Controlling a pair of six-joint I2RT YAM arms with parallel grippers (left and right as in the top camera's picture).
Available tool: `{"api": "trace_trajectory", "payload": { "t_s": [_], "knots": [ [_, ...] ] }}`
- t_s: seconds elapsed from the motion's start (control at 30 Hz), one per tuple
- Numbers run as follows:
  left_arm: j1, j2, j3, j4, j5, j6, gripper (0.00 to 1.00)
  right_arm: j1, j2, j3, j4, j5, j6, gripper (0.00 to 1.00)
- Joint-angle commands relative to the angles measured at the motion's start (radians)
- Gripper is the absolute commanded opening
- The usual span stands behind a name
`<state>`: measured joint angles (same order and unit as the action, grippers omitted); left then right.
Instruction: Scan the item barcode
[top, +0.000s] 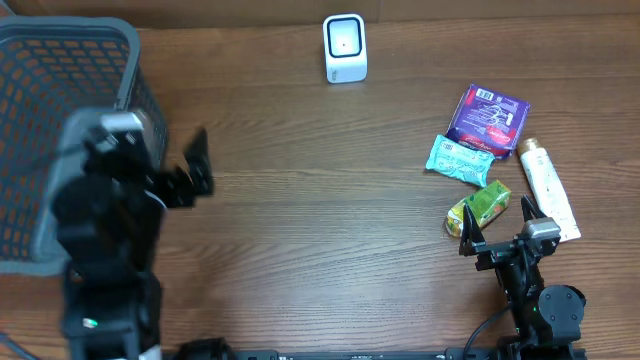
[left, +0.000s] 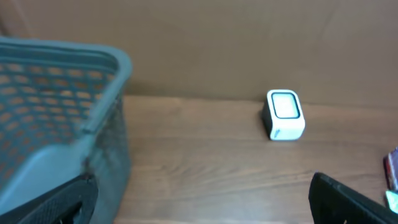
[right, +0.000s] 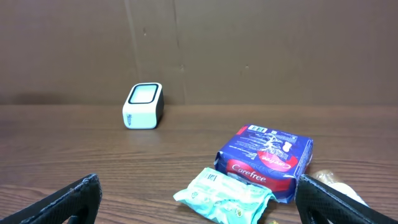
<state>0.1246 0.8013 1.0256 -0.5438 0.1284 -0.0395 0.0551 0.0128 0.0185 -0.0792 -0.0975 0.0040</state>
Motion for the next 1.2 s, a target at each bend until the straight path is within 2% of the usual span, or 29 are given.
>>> {"api": "trace_trajectory", "payload": {
  "t_s": [0.0,0.07,0.17,0.33,0.43,0.63,0.77,0.93,1.17],
  "knots": [
    [-0.002,-0.134,-0.238,0.138,0.084,0.082,1.00,0.007,-0.010,-0.011,0.005,-0.002,-0.002,1.00],
    [-0.002,-0.241,-0.398,0.270,0.090,0.097,1.00,0.007,-0.010,-0.011,0.005,-0.002,-0.002,1.00],
    [-0.002,-0.346,-0.549,0.388,0.090,0.097,0.99,0.007,-0.010,-0.011,0.005,-0.002,-0.002,1.00],
    [-0.004,-0.539,-0.772,0.502,0.101,0.097,1.00,0.007,-0.010,-0.011,0.005,-0.002,-0.002,1.00],
    [-0.018,-0.625,-0.855,0.552,0.100,0.153,0.99,0.007,-0.010,-0.011,0.005,-0.002,-0.002,1.00],
    [-0.051,-0.756,-0.974,0.557,0.084,0.371,1.00,0.007,-0.010,-0.011,0.005,-0.002,-0.002,1.00],
    [-0.054,-0.799,-1.015,0.555,0.010,0.369,1.00,0.007,-0.010,-0.011,0.005,-0.002,-0.002,1.00],
    [-0.054,-0.798,-1.021,0.466,-0.087,0.327,0.99,0.007,-0.010,-0.011,0.005,-0.002,-0.002,1.00],
    [-0.051,-0.798,-1.021,0.469,-0.085,0.327,1.00,0.007,-0.010,-0.011,0.005,-0.002,-0.002,1.00]
  ]
}}
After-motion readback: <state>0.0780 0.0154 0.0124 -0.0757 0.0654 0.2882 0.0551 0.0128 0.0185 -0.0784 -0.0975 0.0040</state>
